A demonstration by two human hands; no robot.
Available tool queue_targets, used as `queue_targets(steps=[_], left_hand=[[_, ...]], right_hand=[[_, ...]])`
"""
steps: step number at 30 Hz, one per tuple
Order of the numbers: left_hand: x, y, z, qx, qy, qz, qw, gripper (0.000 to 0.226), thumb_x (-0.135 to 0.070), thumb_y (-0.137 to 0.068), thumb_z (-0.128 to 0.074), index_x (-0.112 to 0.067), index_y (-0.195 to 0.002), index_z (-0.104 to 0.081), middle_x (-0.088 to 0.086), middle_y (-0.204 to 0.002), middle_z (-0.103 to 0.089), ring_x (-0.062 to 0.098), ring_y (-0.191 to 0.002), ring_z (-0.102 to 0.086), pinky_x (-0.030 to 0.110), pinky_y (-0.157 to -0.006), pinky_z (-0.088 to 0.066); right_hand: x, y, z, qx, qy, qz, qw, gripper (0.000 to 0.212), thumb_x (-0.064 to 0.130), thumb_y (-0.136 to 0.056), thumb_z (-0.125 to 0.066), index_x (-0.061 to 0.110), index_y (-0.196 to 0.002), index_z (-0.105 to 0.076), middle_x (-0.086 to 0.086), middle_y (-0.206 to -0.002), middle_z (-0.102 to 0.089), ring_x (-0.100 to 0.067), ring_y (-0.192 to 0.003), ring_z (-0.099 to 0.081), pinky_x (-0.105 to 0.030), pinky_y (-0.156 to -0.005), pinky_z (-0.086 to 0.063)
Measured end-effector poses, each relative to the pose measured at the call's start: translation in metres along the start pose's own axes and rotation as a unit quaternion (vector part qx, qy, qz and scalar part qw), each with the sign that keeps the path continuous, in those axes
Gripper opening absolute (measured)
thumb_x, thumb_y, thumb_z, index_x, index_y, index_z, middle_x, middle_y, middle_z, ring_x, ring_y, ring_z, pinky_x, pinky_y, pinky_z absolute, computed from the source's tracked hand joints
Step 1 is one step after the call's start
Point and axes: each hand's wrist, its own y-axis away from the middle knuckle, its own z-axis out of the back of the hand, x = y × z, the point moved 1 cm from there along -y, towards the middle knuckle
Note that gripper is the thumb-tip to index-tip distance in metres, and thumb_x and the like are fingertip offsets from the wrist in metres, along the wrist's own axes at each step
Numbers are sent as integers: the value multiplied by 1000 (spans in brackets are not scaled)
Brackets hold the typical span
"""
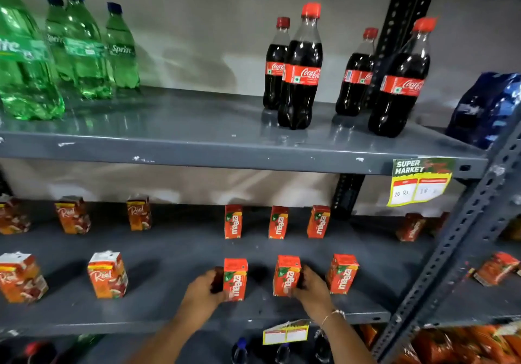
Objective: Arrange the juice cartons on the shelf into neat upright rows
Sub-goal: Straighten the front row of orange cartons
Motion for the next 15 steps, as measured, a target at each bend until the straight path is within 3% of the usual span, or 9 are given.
queue_targets(steps=[2,5,7,12,15], left_hand=[[-2,-2,2,-7,7,-1,1000,40,-8,-66,-80,-37,-87,-62,-23,-79,-74,3,-86,-69,26,-81,-53],[4,-5,10,-18,23,-4,1000,40,-3,-69,-77,-35,-89,-64,-19,-85,-75,4,-86,-69,24,-80,-54],[8,-8,14,-22,29,-2,999,41,3,-70,-74,-32,-89,-63,-22,-82,-74,5,-86,-69,15,-75,-53],[10,-8,9,-25,37,-4,999,44,6,-70,-74,-33,-87,-61,-31,-73,-71,-5,-81,-67,4,-68,-48],[12,-8,7,-23,35,-11,999,47,3,-70,-75,-37,-87,-59,-37,-72,-68,-12,-77,-64,4,-70,-48]], right_hand=[[-4,-7,6,12,28,4,1000,41,0,-64,-76,29,-89,-63,18,-84,-75,-5,-89,-68,-40,-91,-52],[-7,-9,13,13,47,-3,999,43,-4,-69,-72,31,-91,-61,10,-92,-74,-13,-97,-67,-43,-94,-52],[-11,-11,13,5,64,-1,998,44,0,-72,-71,37,-94,-60,9,-99,-72,-12,-100,-66,-43,-95,-51],[-11,-8,6,1,109,25,994,48,13,-73,-71,54,-89,-55,33,-89,-69,-2,-97,-64,-30,-92,-51],[-8,-5,4,0,133,38,990,48,19,-73,-70,59,-91,-51,18,-103,-71,-3,-102,-63,-29,-93,-49]])
